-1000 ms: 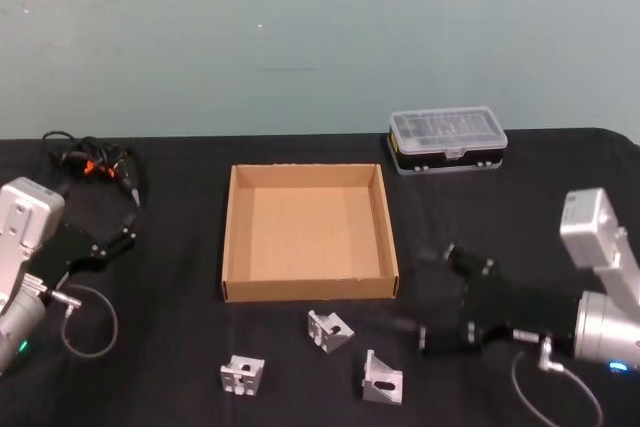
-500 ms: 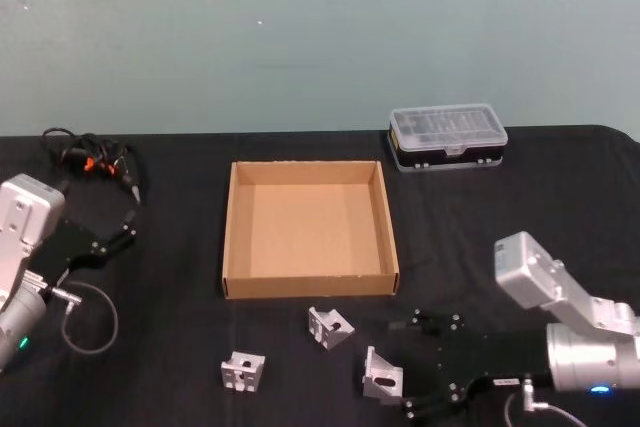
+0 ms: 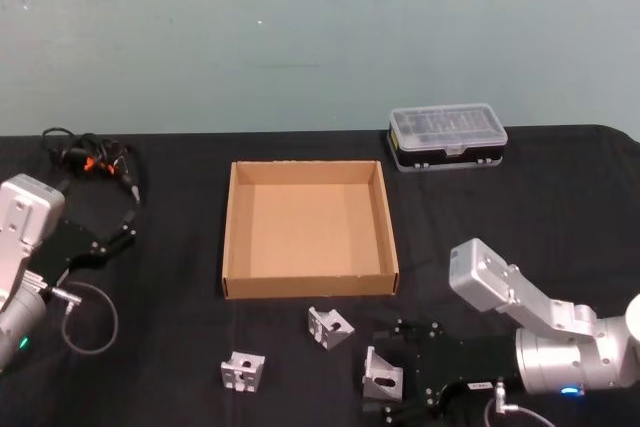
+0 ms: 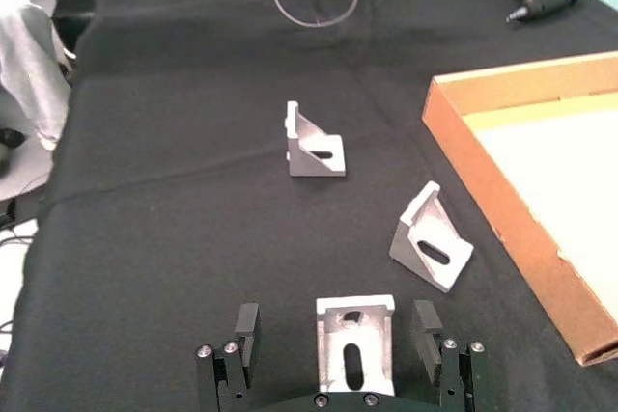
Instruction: Use one hand to pick up the angle iron from the table and place it into the box.
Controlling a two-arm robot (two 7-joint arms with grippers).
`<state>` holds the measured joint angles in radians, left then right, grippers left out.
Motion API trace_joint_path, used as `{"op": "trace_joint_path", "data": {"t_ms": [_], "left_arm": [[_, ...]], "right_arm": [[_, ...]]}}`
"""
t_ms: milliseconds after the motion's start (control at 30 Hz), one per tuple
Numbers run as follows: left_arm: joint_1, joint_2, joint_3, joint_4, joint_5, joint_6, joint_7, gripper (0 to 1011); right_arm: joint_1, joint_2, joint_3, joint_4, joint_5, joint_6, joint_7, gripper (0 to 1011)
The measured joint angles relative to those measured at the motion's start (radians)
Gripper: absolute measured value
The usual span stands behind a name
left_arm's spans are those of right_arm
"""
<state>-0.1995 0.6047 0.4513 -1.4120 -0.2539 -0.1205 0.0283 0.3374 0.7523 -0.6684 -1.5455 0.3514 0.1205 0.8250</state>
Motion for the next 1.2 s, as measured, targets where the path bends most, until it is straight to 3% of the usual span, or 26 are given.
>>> {"op": "trace_joint_path", "data": {"t_ms": [467,800,1100,1200], "left_arm": [[0.000,0.000,0.000,0.000,0.000,0.000,0.000,1000],[0.000,0.000,0.000,0.000,0.000,0.000,0.000,1000],[0.000,0.000,0.000,0.000,0.000,0.000,0.000,1000],[0.000,0.000,0.000,0.000,0.000,0.000,0.000,1000]], "right_arm": [[0.040,-0.033,-0.026,0.046,0.003,0.066,-0.005,1003],[0.042,-0.036,-0.027,0.048,0.006,0.070,-0.005,995],[0.041,-0.035,-0.026,0.047,0.005,0.067,-0.004,812],[0.041,-0.034,-0.026,0.046,0.005,0.067,-0.004,693]]}}
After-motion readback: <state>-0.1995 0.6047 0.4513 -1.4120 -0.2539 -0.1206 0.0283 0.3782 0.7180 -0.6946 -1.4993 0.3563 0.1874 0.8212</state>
